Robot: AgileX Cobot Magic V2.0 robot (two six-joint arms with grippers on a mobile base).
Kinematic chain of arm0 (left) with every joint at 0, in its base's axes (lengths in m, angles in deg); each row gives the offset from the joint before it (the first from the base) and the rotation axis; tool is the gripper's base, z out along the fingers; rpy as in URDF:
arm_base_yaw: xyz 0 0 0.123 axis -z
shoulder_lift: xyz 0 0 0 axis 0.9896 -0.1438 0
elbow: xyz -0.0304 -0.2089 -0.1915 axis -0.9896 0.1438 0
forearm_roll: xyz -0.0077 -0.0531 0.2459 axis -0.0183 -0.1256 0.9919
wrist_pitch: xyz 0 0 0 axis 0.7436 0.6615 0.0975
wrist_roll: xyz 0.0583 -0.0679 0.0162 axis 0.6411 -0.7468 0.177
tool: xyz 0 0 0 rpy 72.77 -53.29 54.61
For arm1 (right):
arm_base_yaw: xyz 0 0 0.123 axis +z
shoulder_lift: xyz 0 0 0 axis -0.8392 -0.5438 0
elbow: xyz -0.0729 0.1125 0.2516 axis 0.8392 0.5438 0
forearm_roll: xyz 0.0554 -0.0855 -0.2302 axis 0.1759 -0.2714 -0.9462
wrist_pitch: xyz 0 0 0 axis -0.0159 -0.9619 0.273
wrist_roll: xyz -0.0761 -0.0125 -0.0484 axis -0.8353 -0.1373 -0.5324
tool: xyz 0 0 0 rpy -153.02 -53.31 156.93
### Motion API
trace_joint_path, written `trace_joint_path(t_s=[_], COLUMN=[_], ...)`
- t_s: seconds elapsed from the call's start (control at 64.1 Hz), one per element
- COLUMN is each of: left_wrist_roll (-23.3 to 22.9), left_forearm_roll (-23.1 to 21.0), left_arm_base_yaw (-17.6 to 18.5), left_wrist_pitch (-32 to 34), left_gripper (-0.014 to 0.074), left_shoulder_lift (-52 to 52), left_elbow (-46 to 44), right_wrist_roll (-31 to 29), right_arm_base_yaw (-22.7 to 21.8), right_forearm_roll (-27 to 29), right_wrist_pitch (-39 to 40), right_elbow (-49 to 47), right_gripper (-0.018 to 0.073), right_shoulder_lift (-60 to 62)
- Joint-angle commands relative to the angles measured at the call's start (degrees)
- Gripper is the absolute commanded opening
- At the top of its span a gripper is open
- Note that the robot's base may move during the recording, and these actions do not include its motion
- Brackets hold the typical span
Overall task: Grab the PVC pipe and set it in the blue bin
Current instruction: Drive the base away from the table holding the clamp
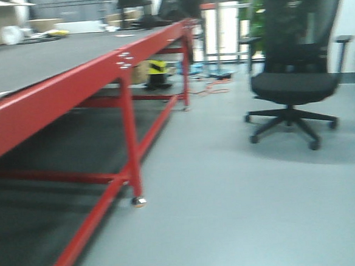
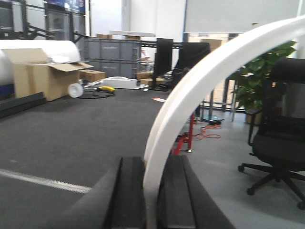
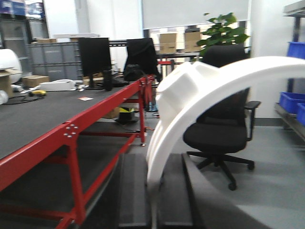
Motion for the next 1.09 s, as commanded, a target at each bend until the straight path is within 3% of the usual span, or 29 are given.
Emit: trace_joint_path(t_s=[0.0,1.077], left_wrist_roll=[-0.5,-0.5], left_forearm_roll=[0.0,0.0], left_arm_base_yaw=[0.0,0.0], left_wrist_pitch=[1.7,1.7], left_gripper=[-0.0111,-0.0111], left_shoulder_lift=[0.0,0.0], left_elbow=[-0.1,-0.1], right_wrist_roll=[-0.2,-0.2], right_arm_base_yaw=[-0.2,-0.2], right_forearm_roll=[-0.2,-0.2], right_wrist_pitch=[1.4,1.4], right_elbow=[0.0,0.0], right_gripper=[-0.0167,-0.0167], right_shoulder_lift=[0.2,0.2])
